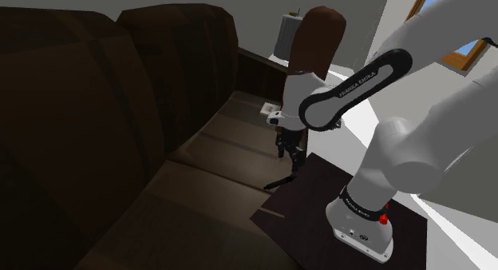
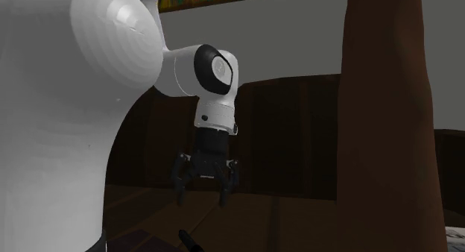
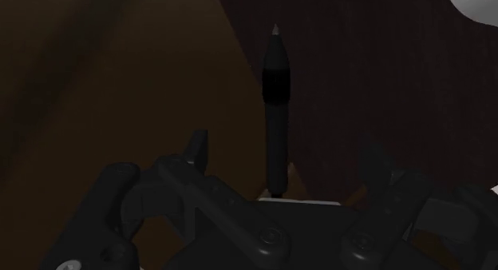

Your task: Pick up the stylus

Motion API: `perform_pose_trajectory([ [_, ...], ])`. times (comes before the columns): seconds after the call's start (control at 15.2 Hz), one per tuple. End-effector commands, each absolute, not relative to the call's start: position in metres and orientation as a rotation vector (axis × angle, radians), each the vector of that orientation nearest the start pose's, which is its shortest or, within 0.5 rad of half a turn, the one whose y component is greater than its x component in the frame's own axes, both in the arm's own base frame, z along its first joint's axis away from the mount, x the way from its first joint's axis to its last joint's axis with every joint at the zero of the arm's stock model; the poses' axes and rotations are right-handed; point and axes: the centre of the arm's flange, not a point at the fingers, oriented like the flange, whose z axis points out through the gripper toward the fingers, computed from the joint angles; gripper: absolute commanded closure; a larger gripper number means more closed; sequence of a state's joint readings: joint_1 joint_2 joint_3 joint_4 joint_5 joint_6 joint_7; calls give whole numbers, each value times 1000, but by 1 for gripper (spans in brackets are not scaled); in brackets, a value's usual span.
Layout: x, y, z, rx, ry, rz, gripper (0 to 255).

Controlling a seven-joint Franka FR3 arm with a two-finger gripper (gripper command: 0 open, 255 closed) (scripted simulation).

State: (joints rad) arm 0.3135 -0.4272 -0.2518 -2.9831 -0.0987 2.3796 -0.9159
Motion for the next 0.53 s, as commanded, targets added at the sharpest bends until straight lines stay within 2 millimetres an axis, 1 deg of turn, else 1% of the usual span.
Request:
perform_pose_trajectory([
  [0.0, 282, 33, 229, -2519, -1641, 252, 0],
  [0.07, 279, 34, 218, -2489, -1674, 262, 0],
  [0.46, 279, 34, 186, -2489, -1674, 262, 0],
])
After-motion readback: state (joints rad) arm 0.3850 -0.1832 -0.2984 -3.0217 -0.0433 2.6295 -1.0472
